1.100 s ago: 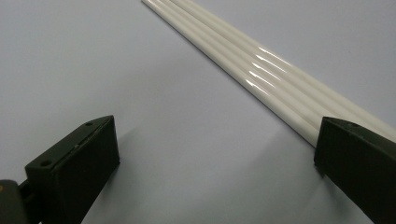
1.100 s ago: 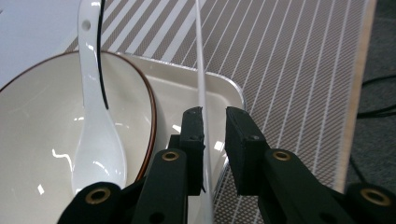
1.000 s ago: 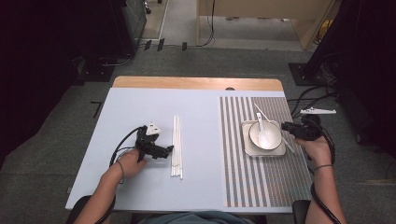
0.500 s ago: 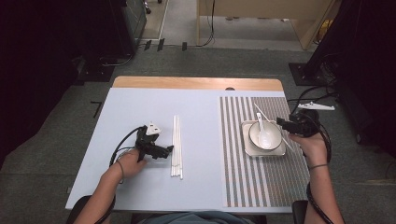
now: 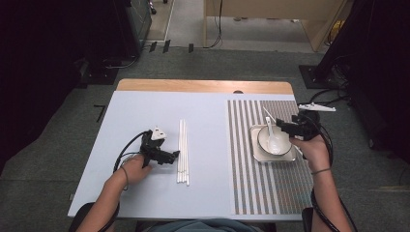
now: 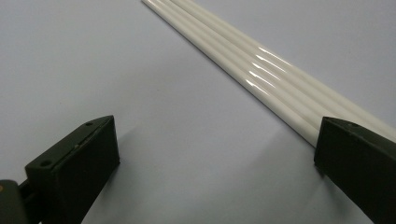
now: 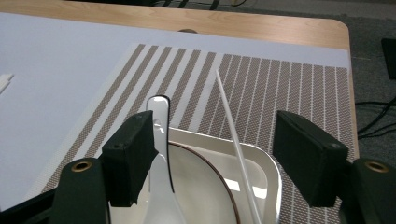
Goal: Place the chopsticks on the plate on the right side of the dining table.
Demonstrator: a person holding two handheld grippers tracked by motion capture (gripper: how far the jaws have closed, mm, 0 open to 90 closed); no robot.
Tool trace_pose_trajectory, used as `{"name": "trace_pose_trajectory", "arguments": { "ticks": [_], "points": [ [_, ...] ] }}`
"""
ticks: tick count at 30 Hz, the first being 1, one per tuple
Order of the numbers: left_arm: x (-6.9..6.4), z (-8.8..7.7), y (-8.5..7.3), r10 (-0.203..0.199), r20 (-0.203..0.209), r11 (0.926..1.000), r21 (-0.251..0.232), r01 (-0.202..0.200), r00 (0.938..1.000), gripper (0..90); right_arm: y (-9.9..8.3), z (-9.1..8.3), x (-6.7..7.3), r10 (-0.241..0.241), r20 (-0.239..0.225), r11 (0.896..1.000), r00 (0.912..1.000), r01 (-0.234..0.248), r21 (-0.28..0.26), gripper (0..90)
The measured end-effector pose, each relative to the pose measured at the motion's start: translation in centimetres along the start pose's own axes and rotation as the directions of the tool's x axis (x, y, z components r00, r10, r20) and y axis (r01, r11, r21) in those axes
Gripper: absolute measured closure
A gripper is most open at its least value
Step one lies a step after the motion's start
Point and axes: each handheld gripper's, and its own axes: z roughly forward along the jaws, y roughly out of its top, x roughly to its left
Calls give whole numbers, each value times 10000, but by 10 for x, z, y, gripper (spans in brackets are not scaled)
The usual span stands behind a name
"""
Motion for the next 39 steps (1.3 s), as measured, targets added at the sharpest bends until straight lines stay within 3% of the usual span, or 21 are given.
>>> {"name": "trace_pose_trajectory", "arguments": {
  "ticks": [6,12,16,18,21,29,39],
  "points": [
    [0,0,0,-1,-2,10000,0,1,10000,0,4,2,12,339,-29,9990,9994,-340,-287,258],
    [0,0,0,-3,-1,10000,-4,3,10000,0,6,3,26,-276,-93,9994,9996,274,-210,356],
    [0,0,0,0,-1,10000,-4,0,10000,0,8,4,37,-508,-170,9984,9986,504,-268,340],
    [0,0,0,-5,-2,10000,-7,5,10000,0,8,6,43,-337,-352,9993,9988,330,-198,326],
    [0,0,0,-12,5,10000,-13,12,10000,0,9,10,51,-463,-434,9989,9980,461,-54,310],
    [0,0,0,-41,9,10000,-32,41,10000,0,13,14,67,-200,-393,9987,9990,218,455,368],
    [0,0,0,-23,12,10000,-14,23,10000,0,11,26,94,-713,-609,9940,9956,760,787,369]
  ]
}}
